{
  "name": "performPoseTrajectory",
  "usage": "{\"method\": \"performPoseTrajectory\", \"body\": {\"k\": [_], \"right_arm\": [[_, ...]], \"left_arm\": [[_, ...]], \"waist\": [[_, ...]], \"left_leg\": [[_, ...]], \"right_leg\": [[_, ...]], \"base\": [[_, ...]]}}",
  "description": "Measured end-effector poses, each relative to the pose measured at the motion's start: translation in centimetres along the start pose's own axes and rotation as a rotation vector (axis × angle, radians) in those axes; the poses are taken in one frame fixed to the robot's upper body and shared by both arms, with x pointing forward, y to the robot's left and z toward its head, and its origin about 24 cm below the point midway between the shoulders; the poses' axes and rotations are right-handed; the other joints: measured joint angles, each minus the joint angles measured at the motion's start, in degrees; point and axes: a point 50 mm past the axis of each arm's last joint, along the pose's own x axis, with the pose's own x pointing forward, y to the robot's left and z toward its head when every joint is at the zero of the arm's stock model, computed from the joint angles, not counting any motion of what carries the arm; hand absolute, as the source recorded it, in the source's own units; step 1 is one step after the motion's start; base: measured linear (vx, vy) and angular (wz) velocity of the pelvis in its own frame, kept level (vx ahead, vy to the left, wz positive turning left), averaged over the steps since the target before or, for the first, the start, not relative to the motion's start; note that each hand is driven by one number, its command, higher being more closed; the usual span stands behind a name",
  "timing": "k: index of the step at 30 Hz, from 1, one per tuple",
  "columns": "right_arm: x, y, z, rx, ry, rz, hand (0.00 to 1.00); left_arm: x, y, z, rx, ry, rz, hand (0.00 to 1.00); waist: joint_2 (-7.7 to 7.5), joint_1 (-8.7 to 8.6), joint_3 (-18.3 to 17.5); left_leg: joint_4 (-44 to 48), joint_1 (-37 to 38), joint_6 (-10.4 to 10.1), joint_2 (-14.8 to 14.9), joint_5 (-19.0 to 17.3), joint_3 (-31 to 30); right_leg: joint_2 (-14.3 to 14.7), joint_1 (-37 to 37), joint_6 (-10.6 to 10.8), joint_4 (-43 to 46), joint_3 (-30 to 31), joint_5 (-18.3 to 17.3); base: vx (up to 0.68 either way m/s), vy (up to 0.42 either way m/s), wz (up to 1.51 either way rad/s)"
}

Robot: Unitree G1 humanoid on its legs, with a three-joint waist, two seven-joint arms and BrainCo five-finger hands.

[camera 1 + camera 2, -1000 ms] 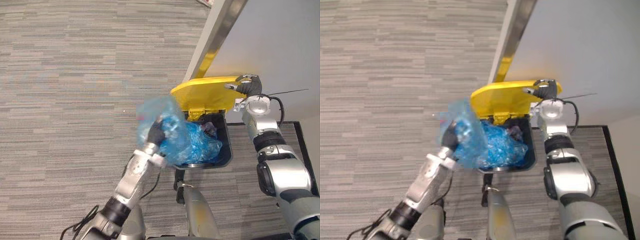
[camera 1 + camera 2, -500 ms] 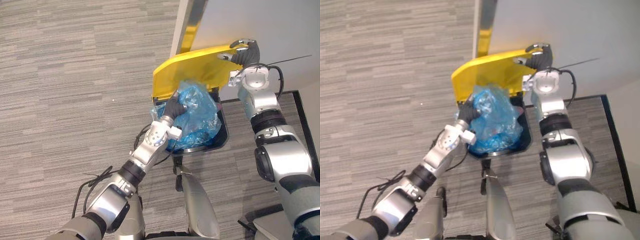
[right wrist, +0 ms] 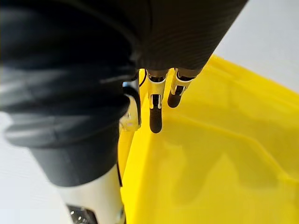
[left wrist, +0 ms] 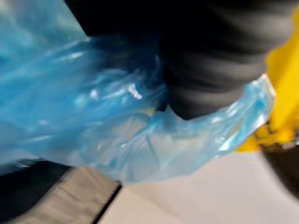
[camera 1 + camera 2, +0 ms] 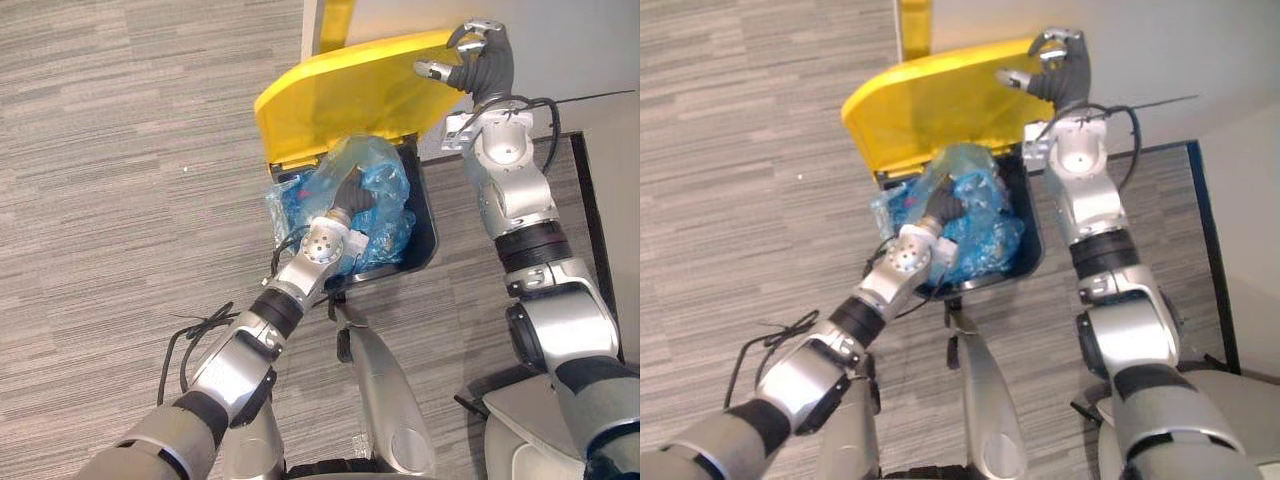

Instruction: Gather rubbish on tea table into small bin, then transfer packed bag to large trash can.

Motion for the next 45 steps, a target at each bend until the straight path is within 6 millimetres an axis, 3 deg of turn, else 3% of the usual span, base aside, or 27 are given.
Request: {"method": "performPoseTrajectory", "body": {"k": [6, 14, 16, 19, 21, 25, 29, 31, 34, 35, 37, 39, 41, 42, 44, 45], "right_arm": [[-0.9, 2.2, 0.9, 0.066, -0.079, 0.059, 0.00], [-1.6, 4.0, 0.1, 0.069, -0.056, 0.119, 0.00], [-2.3, 4.5, -1.0, 0.076, -0.024, 0.132, 0.00], [-3.9, 5.3, -3.4, 0.075, 0.057, 0.171, 0.00], [-4.9, 5.7, -4.7, 0.053, 0.099, 0.198, 0.00], [-7.0, 6.1, -7.1, 0.029, 0.179, 0.219, 0.00], [-9.7, 5.8, -10.1, 0.000, 0.295, 0.220, 0.00], [-11.0, 5.2, -11.9, -0.026, 0.370, 0.211, 0.00], [-14.5, 4.0, -15.1, -0.062, 0.526, 0.209, 0.00], [-14.9, 3.8, -15.4, -0.066, 0.538, 0.206, 0.00], [-17.5, 2.5, -17.4, -0.078, 0.649, 0.184, 0.00], [-18.7, 2.1, -18.0, -0.083, 0.690, 0.181, 0.00], [-20.7, 1.5, -19.1, -0.118, 0.755, 0.196, 0.00], [-21.0, 1.5, -19.2, -0.121, 0.763, 0.195, 0.00], [-22.6, 1.5, -19.8, -0.119, 0.809, 0.186, 0.00], [-24.5, 1.6, -20.4, -0.110, 0.864, 0.185, 0.00]], "left_arm": [[-0.1, 0.8, -1.6, 0.096, 0.084, 0.028, 0.00], [-0.2, 0.2, -1.6, 0.220, 0.076, 0.009, 0.00], [-0.4, 0.2, -2.1, 0.250, 0.097, 0.012, 0.00], [-1.0, 0.2, -3.3, 0.302, 0.133, 0.012, 0.00], [-1.5, 0.3, -4.1, 0.312, 0.155, 0.019, 0.00], [-2.1, 0.6, -3.8, 0.307, 0.116, 0.045, 0.00], [-4.5, 2.1, -5.6, 0.282, 0.134, 0.094, 0.00], [-6.7, 3.4, -7.7, 0.254, 0.195, 0.139, 0.00], [-12.1, 5.7, -12.4, 0.173, 0.358, 0.238, 0.00], [-12.7, 5.9, -12.8, 0.168, 0.377, 0.245, 0.00], [-17.2, 6.5, -16.0, 0.096, 0.519, 0.287, 0.00], [-19.3, 6.6, -17.2, 0.051, 0.582, 0.308, 0.00], [-23.5, 6.7, -19.7, -0.011, 0.721, 0.355, 0.00], [-24.2, 6.8, -20.2, -0.020, 0.748, 0.370, 0.00], [-27.4, 6.7, -22.3, -0.079, 0.890, 0.426, 0.00], [-29.4, 6.4, -23.3, -0.106, 0.974, 0.454, 0.00]], "waist": [[-0.92, -0.12, -0.29], [-1.03, 0.97, -0.36], [-1.23, 1.00, -0.76], [-2.77, 1.40, -1.85], [-2.84, 2.11, -1.89], [-3.25, 3.98, -2.16], [-3.45, 4.46, -2.59], [-3.32, 4.70, -3.82], [-2.67, 4.95, -5.41], [-2.57, 4.99, -5.55], [-1.49, 5.18, -7.85], [-0.90, 5.65, -8.16], [-0.10, 5.99, -8.78], [-0.04, 6.00, -8.80], [-0.08, 6.44, -8.90], [-0.44, 6.60, -8.96]], "left_leg": [[-0.15, -1.29, -0.49, 0.70, 0.13, 1.54], [-0.15, -1.18, -1.64, 0.88, 0.79, 1.40], [-0.14, -0.70, -1.69, 0.96, 0.87, 1.31], [-0.70, -0.37, -1.76, 0.65, 1.78, 0.57], [-2.47, 1.30, -1.72, 0.33, 2.91, -0.12], [-5.45, 3.54, -1.45, -0.54, 4.80, -0.42], [-7.21, 6.77, -0.74, -1.18, 5.41, -1.54], [-8.21, 7.52, 0.00, -2.16, 5.82, -1.54], [-8.87, 11.04, 1.29, -2.47, 5.28, -1.50], [-8.90, 11.35, 1.34, -2.52, 5.26, -1.49], [-9.04, 12.84, 1.60, -3.16, 5.11, -1.31], [-9.00, 14.56, 1.64, -3.43, 5.10, -0.80], [-8.58, 17.46, 2.35, -4.44, 4.76, -0.10], [-8.46, 17.91, 2.47, -4.68, 4.70, -0.05], [-7.58, 19.49, 3.48, -6.43, 4.06, 0.81], [-5.75, 20.23, 3.82, -8.04, 3.62, 1.60]], "right_leg": [[0.79, -2.23, -0.70, -0.01, 0.49, 0.52], [0.76, -1.95, -1.18, 0.07, 0.08, 0.85], [0.73, -1.27, -1.24, 0.07, -0.14, 0.80], [0.18, -0.43, -1.47, 0.02, -0.77, 0.96], [-0.39, 1.15, -1.75, -0.09, -1.51, 0.69], [-1.39, 3.39, -1.68, -1.49, -2.29, 0.20], [-1.80, 6.67, -1.29, -2.00, -2.71, -0.10], [-2.59, 7.08, -1.19, -2.05, -2.52, -0.10], [-2.75, 10.19, -0.96, -2.08, -2.36, -0.29], [-2.80, 10.49, -0.91, -2.07, -2.34, -0.34], [-3.45, 11.88, -0.64, -2.09, -2.03, -0.54], [-3.65, 13.43, -0.38, -2.04, -1.65, -0.71], [-4.37, 15.96, -0.09, -1.57, -0.81, -0.90], [-4.58, 16.34, -0.07, -1.46, -0.67, -0.89], [-5.78, 16.65, 0.64, 0.35, 0.72, -0.95], [-7.14, 16.54, 3.24, 1.54, 1.79, -0.01]], "base": [[0.03, -0.036, -0.12], [0.01, -0.006, 0.01], [0.02, -0.004, 0.06], [0.02, -0.007, 0.20], [0.02, -0.014, 0.33], [0.01, -0.021, 0.18], [0.03, 0.011, 0.14], [0.04, 0.046, 0.03], [0.08, 0.058, -0.01], [0.07, 0.064, 0.01], [0.08, 0.069, -0.01], [0.04, 0.067, -0.09], [-0.01, 0.081, -0.12], [-0.07, 0.060, -0.12], [-0.13, 0.069, -0.27], [-0.18, 0.081, -0.36]]}}
